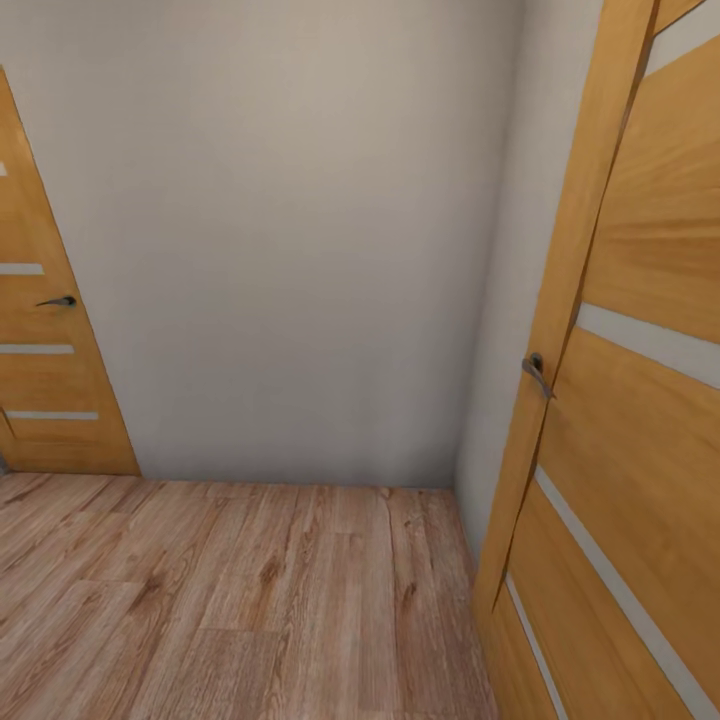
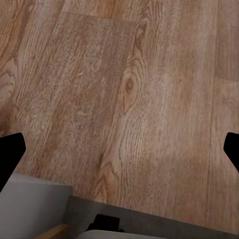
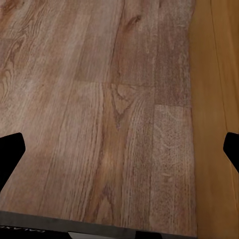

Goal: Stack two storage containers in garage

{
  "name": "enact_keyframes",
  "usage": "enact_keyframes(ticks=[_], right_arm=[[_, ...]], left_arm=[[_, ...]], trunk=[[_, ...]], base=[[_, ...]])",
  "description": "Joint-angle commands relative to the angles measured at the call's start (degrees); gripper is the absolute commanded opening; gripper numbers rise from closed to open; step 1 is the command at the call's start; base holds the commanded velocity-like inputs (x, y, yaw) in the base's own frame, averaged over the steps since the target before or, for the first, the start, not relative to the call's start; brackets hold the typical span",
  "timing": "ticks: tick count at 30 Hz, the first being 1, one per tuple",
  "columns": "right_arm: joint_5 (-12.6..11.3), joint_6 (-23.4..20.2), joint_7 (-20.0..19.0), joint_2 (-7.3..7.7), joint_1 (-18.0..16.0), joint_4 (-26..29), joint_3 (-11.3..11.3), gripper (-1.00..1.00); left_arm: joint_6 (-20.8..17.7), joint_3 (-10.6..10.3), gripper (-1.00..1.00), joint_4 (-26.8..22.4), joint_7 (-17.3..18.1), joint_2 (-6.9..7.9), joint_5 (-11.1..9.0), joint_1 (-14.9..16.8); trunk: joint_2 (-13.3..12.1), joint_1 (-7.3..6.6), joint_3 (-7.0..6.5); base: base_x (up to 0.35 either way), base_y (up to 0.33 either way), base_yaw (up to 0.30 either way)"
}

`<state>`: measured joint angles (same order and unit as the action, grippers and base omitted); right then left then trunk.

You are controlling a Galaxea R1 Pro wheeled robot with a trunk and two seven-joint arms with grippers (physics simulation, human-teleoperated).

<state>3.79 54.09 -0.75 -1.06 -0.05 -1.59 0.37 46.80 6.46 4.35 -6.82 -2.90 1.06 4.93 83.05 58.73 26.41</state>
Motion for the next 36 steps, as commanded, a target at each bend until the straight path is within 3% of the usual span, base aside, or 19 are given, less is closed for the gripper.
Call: enact_keyframes(ticks=[1,29,36], right_arm=[[0.08,0.22,-0.05,0.00,-0.03,-0.08,-0.02,1.00],[0.17,0.22,-0.13,0.00,-0.03,-0.08,0.07,1.00],[0.17,0.20,-0.13,0.00,-0.03,-0.08,0.07,1.00]], left_arm=[[0.31,0.22,1.00,0.20,-0.12,-0.02,0.16,0.08],[0.31,0.22,1.00,0.18,-0.12,-0.09,0.14,0.08],[0.31,0.22,1.00,0.19,-0.12,0.01,0.10,0.08]], trunk=[[0.03,0.00,0.04],[0.03,0.00,0.04],[0.03,0.00,0.04]], base=[[0.000,0.000,0.000],[0.001,-0.020,0.000],[0.249,0.000,0.000]])
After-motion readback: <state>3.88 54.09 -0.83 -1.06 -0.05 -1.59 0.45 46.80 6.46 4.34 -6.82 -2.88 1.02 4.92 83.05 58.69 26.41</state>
